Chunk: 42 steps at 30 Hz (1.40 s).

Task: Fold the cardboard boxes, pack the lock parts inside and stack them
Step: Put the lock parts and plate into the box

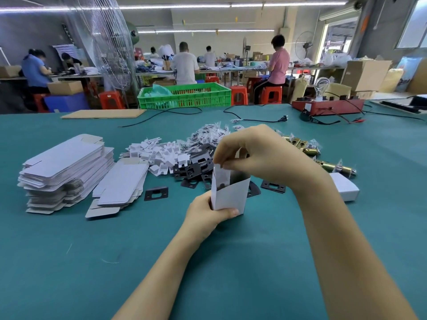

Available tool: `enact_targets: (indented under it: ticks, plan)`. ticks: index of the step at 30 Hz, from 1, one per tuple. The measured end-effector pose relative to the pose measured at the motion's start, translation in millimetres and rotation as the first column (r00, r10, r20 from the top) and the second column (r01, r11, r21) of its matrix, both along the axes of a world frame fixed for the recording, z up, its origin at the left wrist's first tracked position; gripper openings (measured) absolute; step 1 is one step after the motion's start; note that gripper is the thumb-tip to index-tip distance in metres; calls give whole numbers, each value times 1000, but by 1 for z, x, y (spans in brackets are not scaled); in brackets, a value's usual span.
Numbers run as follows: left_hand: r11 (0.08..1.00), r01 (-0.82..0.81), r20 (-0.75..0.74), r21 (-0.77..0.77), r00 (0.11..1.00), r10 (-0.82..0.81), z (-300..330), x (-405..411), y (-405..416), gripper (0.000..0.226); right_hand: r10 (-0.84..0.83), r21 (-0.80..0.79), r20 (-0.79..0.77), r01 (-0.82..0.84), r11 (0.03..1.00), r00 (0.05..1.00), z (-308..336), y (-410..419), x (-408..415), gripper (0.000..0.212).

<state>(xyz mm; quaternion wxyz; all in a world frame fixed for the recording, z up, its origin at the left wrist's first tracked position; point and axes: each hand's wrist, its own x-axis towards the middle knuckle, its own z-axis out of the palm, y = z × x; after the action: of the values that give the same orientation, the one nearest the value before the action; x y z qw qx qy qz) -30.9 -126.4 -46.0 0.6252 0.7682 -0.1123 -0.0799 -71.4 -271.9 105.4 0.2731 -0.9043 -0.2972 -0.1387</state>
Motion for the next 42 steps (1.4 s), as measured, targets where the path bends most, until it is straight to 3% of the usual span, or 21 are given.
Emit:
enact_targets:
  ticks: [11,18,22,27,34,37,42]
  plan:
    - [1000,10,4,-15,1000,-10,-1,1,0,45,-21,-94,-162,6,996,987,-3,-1,3,19]
    - [1000,18,13,-23,1000,-18,-3,2,0,46,-153,165,-203,188,968,967,-1,-40,6,11]
    - [999,-1,14,-41,1000,1,-5,4,0,40,-389,155,-254,434,887,886,-19,-68,17,8]
    - [996,0,17,-86,1000,2,-5,3,-1,39,-510,131,-345,579,805,788,-50,-81,34,6]
    - [944,-111,-89,-312,992,87,0,3,1,40,-612,-59,-384,643,764,692,-107,-80,57,37]
    - [918,-165,-122,-360,984,128,1,5,2,31,-664,-111,-378,680,725,646,-121,-82,59,32]
    - [948,-99,-71,-302,994,81,-3,3,1,26,-693,-60,-351,723,688,630,-130,-85,61,27]
